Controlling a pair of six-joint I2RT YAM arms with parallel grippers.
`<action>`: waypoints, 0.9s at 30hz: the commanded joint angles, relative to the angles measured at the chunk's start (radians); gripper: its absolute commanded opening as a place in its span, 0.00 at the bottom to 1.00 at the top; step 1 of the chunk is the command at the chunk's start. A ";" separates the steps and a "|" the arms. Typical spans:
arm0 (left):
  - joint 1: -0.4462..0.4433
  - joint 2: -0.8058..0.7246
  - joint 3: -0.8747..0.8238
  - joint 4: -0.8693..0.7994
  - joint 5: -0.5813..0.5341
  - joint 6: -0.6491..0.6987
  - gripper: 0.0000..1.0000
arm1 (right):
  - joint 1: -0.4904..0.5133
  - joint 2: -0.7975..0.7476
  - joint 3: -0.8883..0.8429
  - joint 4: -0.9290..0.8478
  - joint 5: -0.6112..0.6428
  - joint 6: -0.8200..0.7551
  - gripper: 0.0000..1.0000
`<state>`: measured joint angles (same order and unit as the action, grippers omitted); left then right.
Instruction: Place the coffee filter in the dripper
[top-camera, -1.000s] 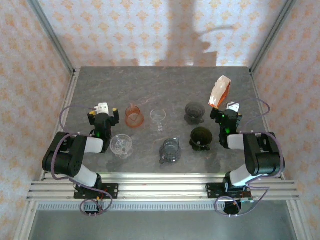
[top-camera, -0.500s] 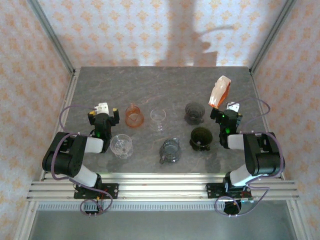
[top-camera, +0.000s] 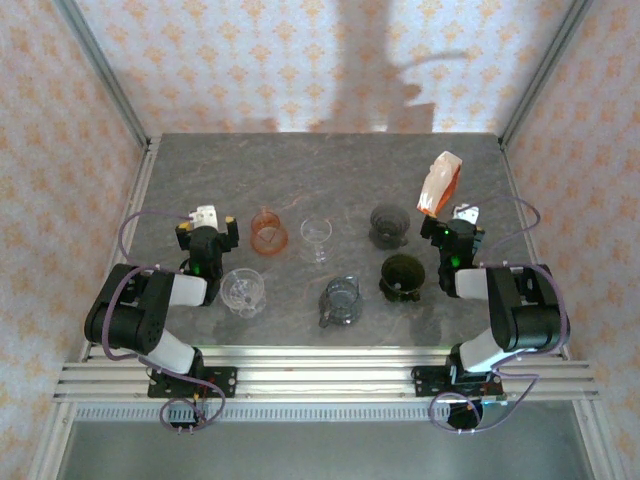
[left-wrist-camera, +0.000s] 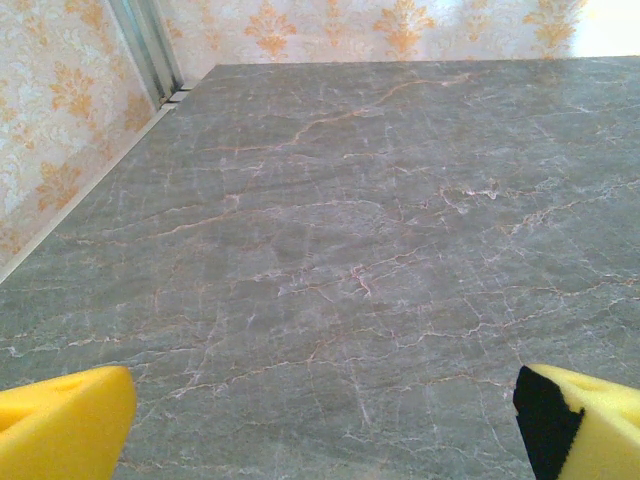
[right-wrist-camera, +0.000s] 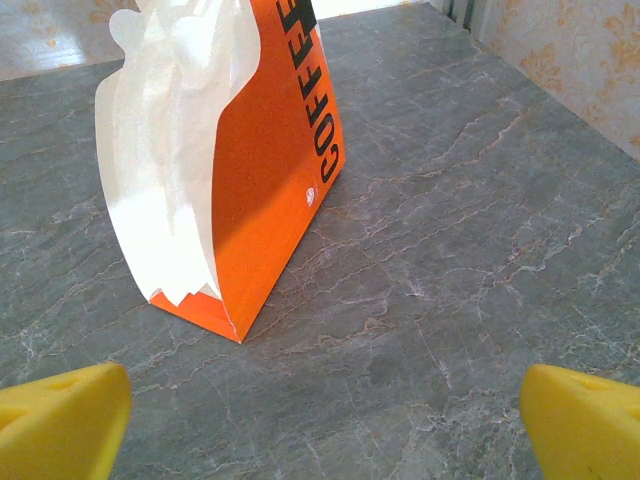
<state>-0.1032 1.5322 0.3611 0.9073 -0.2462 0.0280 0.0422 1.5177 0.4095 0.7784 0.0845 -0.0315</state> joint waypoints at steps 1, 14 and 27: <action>-0.001 0.005 -0.001 0.037 -0.008 0.018 1.00 | -0.005 0.006 0.007 0.005 -0.004 -0.012 0.99; 0.008 -0.003 0.010 0.015 -0.040 -0.006 1.00 | -0.010 -0.021 0.019 -0.039 0.017 0.010 1.00; 0.007 -0.263 0.092 -0.320 -0.107 -0.051 1.00 | -0.010 -0.180 0.152 -0.422 0.058 0.078 0.99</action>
<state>-0.1024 1.3243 0.3985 0.7227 -0.3012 0.0078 0.0418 1.3876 0.5480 0.4637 0.0933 -0.0002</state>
